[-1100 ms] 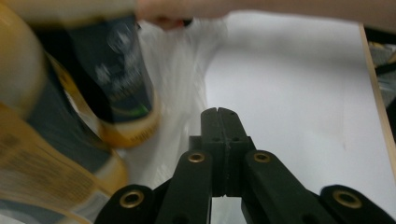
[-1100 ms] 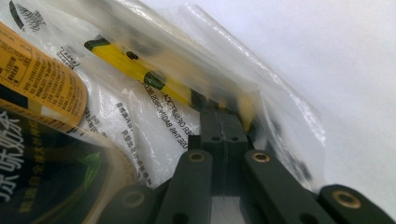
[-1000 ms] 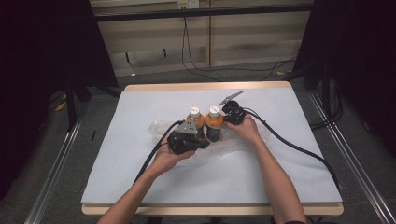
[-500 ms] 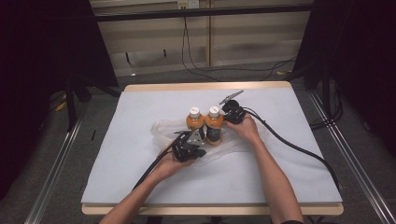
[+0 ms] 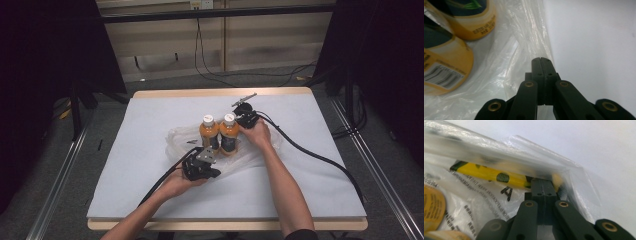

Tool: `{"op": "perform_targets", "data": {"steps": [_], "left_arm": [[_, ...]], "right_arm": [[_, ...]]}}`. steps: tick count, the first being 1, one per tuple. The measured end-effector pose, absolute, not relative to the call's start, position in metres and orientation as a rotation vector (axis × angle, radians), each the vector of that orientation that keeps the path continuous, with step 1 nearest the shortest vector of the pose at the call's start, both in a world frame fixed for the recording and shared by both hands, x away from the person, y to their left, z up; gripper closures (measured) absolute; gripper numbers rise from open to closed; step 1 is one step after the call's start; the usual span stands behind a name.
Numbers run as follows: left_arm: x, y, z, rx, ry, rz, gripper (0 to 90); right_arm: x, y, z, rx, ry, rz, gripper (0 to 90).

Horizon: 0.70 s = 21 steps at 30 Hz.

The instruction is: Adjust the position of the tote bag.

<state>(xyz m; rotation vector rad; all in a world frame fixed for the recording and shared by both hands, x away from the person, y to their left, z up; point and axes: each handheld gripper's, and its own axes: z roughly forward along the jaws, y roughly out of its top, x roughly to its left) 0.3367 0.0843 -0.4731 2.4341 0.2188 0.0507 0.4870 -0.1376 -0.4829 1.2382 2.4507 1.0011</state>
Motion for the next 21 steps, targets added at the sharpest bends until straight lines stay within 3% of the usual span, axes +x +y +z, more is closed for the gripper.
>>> {"op": "perform_targets", "data": {"steps": [21], "left_arm": [[0.332, 0.089, -0.475, 2.397, 0.225, 0.005, 90.0]], "right_arm": [[0.499, -0.132, -0.483, 1.304, 2.377, 0.973, 90.0]]}}
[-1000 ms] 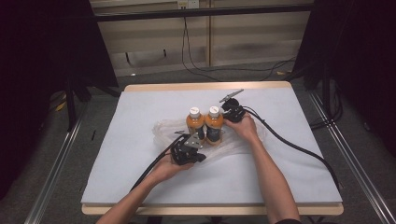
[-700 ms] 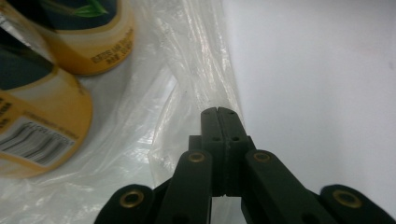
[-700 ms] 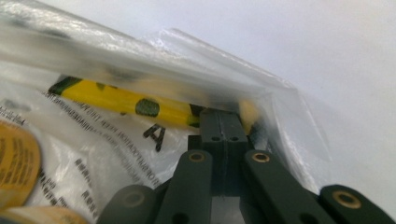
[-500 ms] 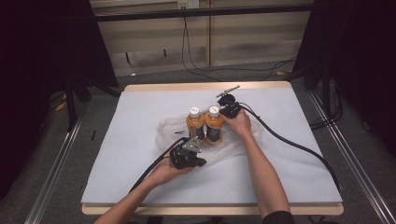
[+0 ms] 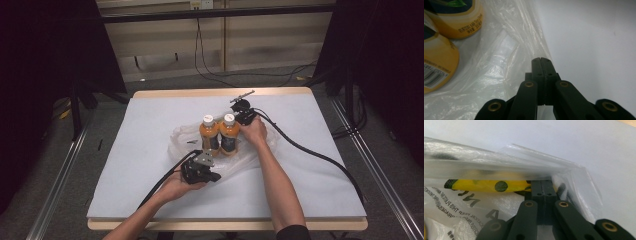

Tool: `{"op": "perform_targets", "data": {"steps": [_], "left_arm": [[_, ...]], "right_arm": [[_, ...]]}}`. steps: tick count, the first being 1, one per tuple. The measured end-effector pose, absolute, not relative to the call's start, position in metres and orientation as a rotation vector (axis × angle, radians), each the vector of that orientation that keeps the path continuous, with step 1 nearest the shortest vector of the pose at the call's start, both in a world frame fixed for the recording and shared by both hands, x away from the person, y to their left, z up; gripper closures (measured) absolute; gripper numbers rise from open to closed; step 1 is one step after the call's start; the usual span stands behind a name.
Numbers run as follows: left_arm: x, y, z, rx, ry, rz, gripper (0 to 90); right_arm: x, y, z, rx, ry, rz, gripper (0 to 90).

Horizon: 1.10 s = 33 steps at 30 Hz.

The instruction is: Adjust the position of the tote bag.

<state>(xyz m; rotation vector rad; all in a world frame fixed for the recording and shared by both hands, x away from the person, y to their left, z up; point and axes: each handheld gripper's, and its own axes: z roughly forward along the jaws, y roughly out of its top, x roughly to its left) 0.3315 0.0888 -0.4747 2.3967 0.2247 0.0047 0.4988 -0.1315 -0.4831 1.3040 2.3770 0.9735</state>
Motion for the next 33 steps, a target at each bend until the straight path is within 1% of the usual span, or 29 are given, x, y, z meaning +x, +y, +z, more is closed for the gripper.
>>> {"op": "perform_targets", "data": {"steps": [3, 5, 10, 18, 25, 28, 33], "left_arm": [[0.335, 0.090, -0.474, 2.398, 0.229, -0.005, 90.0], [0.336, 0.090, -0.474, 2.375, 0.247, 0.000, 90.0], [0.340, 0.096, -0.468, 2.317, 0.284, -0.009, 90.0], [0.345, 0.107, -0.463, 2.221, 0.338, -0.006, 89.9], [0.345, 0.117, -0.458, 2.150, 0.335, 0.005, 88.5], [0.345, 0.121, -0.455, 2.127, 0.341, 0.010, 86.6], [0.344, 0.131, -0.449, 2.070, 0.384, 0.035, 78.4]], "right_arm": [[0.495, -0.131, -0.482, 1.284, 2.403, 0.984, 90.0], [0.493, -0.131, -0.480, 1.267, 2.415, 1.046, 90.0], [0.484, -0.131, -0.469, 1.227, 2.417, 1.073, 90.0], [0.466, -0.148, -0.455, 1.189, 2.405, 1.122, 90.0], [0.450, -0.159, -0.440, 1.129, 2.390, 1.168, 90.0], [0.441, -0.164, -0.434, 1.098, 2.378, 1.157, 90.0], [0.421, -0.177, -0.427, 1.074, 2.342, 1.190, 90.0]]}}
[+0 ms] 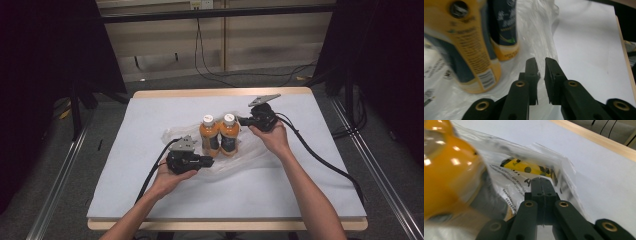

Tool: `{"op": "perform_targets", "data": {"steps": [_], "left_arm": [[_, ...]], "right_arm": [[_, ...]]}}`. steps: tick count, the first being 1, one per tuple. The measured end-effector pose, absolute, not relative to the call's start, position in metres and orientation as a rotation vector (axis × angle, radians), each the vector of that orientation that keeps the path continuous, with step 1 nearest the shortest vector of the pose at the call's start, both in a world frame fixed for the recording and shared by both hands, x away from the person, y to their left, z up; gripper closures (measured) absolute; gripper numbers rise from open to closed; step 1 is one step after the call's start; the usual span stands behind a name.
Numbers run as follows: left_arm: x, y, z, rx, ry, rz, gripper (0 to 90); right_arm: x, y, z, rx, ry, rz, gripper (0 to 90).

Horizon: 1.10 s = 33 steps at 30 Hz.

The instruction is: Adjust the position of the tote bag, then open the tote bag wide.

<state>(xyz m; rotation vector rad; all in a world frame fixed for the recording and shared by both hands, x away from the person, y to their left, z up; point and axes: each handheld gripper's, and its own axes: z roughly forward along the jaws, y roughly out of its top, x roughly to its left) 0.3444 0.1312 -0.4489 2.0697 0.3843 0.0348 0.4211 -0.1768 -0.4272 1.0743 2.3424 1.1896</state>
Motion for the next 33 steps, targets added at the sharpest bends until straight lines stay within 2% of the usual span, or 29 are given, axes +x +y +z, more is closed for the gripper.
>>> {"op": "perform_targets", "data": {"steps": [4, 7, 8, 9, 10, 12, 14, 16, 25, 28, 33], "left_arm": [[0.343, 0.138, -0.443, 2.052, 0.418, 0.083, 63.5], [0.343, 0.142, -0.442, 2.052, 0.428, 0.106, 55.5], [0.343, 0.143, -0.443, 2.054, 0.434, 0.107, 52.8], [0.343, 0.145, -0.443, 2.059, 0.444, 0.118, 49.8], [0.343, 0.146, -0.443, 2.059, 0.452, 0.130, 46.7], [0.341, 0.149, -0.442, 2.065, 0.466, 0.153, 43.8], [0.338, 0.155, -0.440, 2.057, 0.493, 0.184, 36.0], [0.334, 0.161, -0.436, 2.049, 0.506, 0.220, 29.2], [0.324, 0.189, -0.428, 1.993, 0.579, 0.287, 14.7], [0.323, 0.199, -0.431, 1.979, 0.626, 0.295, 10.5], [0.315, 0.215, -0.436, 1.998, 0.681, 0.311, 6.0]], "right_arm": [[0.407, -0.186, -0.423, 1.063, 2.323, 1.212, 90.0], [0.396, -0.192, -0.420, 1.051, 2.302, 1.216, 90.0], [0.392, -0.194, -0.419, 1.054, 2.293, 1.223, 87.4], [0.388, -0.196, -0.418, 1.057, 2.274, 1.222, 76.2], [0.384, -0.199, -0.416, 1.067, 2.256, 1.221, 69.2], [0.375, -0.204, -0.414, 1.056, 2.233, 1.245, 68.2], [0.365, -0.210, -0.412, 1.041, 2.189, 1.267, 58.1], [0.354, -0.215, -0.409, 1.019, 2.161, 1.276, 52.2], [0.312, -0.243, -0.399, 1.030, 2.072, 1.396, 18.9], [0.299, -0.250, -0.399, 1.049, 2.054, 1.405, 13.5], [0.273, -0.259, -0.402, 1.060, 2.047, 1.365, 10.4]]}}
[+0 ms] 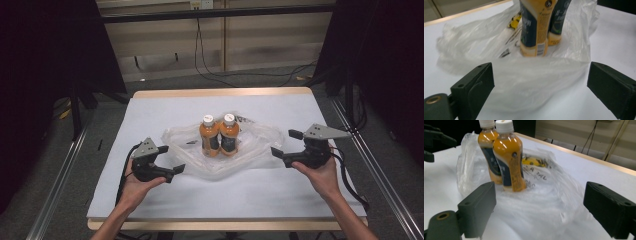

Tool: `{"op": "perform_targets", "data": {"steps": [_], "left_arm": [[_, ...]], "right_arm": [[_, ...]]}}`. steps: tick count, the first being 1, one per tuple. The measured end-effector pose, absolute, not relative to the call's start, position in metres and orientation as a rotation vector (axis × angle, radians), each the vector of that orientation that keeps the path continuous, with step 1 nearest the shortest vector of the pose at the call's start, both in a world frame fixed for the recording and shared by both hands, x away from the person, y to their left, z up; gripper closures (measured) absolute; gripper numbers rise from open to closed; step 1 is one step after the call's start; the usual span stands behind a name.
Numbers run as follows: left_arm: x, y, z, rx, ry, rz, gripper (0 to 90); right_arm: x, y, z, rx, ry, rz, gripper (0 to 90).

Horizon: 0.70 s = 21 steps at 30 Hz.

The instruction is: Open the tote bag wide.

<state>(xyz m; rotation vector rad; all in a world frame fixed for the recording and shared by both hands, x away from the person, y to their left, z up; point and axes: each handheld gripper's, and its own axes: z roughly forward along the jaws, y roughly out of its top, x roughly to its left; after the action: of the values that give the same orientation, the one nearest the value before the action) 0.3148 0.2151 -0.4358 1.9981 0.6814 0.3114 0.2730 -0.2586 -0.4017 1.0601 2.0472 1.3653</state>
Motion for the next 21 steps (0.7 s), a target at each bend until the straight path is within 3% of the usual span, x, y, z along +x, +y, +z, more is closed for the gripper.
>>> {"op": "perform_targets", "data": {"steps": [16, 21], "left_arm": [[0.274, 0.255, -0.441, 1.954, 0.768, 0.345, 3.0], [0.261, 0.267, -0.447, 1.928, 0.791, 0.351, 2.5]], "right_arm": [[0.202, -0.287, -0.424, 1.210, 2.001, 1.300, 8.8], [0.182, -0.293, -0.437, 1.228, 1.952, 1.276, 12.3]]}}
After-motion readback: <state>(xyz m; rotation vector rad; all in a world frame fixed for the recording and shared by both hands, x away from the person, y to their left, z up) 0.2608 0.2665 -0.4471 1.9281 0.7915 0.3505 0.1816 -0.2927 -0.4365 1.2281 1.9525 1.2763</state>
